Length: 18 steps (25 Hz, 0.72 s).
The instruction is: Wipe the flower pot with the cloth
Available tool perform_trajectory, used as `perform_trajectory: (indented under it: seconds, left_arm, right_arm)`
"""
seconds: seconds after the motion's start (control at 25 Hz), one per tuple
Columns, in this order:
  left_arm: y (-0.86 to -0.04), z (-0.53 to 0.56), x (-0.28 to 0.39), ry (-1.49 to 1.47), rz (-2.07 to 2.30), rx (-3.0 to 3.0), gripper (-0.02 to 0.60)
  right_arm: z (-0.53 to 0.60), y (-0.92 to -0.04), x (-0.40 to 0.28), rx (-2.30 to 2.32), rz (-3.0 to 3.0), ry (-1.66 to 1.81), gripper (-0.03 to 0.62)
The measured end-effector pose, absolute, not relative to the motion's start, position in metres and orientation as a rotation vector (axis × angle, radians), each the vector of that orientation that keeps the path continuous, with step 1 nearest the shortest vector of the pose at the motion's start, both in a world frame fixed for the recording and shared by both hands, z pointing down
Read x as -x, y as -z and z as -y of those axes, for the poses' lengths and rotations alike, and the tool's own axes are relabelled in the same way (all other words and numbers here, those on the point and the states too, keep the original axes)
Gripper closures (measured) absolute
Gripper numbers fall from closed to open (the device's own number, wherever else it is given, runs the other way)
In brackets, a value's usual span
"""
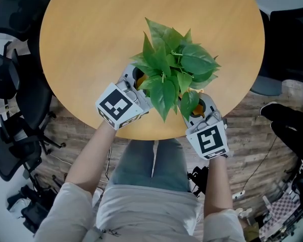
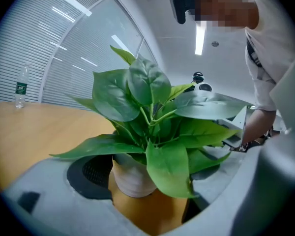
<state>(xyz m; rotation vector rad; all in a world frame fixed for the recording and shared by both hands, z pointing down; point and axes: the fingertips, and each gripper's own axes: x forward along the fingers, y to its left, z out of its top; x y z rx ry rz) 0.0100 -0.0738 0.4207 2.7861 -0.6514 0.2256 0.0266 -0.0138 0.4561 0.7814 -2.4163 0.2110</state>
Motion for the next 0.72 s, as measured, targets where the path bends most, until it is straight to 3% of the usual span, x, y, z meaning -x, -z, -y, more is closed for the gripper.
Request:
perform_trajectory:
  seconds: [0.72]
  left_arm:
    - [-0.420,0.059,-0.012,-0.220,0.905,-2.659,0.132]
  right_arm:
    - [0.012,-0.454,-0.034,-0.782,2.435,-0.224,0.549]
